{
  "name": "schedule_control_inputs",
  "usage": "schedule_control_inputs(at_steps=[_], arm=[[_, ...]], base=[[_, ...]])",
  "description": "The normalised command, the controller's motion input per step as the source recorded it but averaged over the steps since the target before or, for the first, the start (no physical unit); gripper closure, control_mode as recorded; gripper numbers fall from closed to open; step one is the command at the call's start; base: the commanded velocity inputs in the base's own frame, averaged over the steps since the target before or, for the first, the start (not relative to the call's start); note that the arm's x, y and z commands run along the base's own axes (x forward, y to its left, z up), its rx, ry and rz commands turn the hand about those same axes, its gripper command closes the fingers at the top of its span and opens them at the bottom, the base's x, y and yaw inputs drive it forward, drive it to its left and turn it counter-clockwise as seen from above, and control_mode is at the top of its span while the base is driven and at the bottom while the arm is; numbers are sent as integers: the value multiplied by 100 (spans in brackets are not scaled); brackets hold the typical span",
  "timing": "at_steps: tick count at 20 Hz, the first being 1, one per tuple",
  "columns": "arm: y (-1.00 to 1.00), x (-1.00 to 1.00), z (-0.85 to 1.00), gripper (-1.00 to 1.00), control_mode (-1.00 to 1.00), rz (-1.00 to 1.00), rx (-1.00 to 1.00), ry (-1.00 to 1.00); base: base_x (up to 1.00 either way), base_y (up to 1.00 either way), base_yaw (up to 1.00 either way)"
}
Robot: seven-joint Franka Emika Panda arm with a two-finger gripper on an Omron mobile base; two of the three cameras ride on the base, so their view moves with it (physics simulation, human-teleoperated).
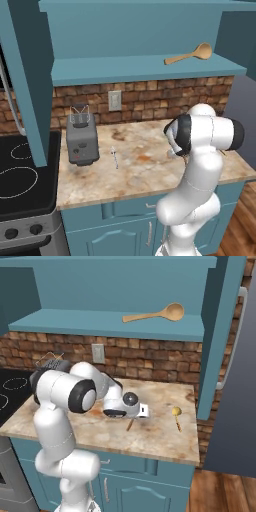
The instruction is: Organize the utensils by type. Pick up the wooden spoons from the counter and place them in the open cabinet. Then pick up the metallic utensils from the counter and place them in the open drawer.
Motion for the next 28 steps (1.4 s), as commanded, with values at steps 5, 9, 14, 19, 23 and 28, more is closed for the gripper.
schedule_control_inputs(at_steps=[5,9,14,19,23,28], arm=[[9,-12,80,100,-100,13,0,2],[0,-9,96,100,-100,21,0,11],[0,-5,100,100,-100,22,-5,19],[0,-11,100,100,-100,19,-5,13],[0,-77,96,100,-100,19,-2,0],[0,-100,50,100,-100,25,-4,-2]], base=[[0,0,0],[0,0,0],[0,0,0],[0,0,0],[0,0,0],[0,0,0]])
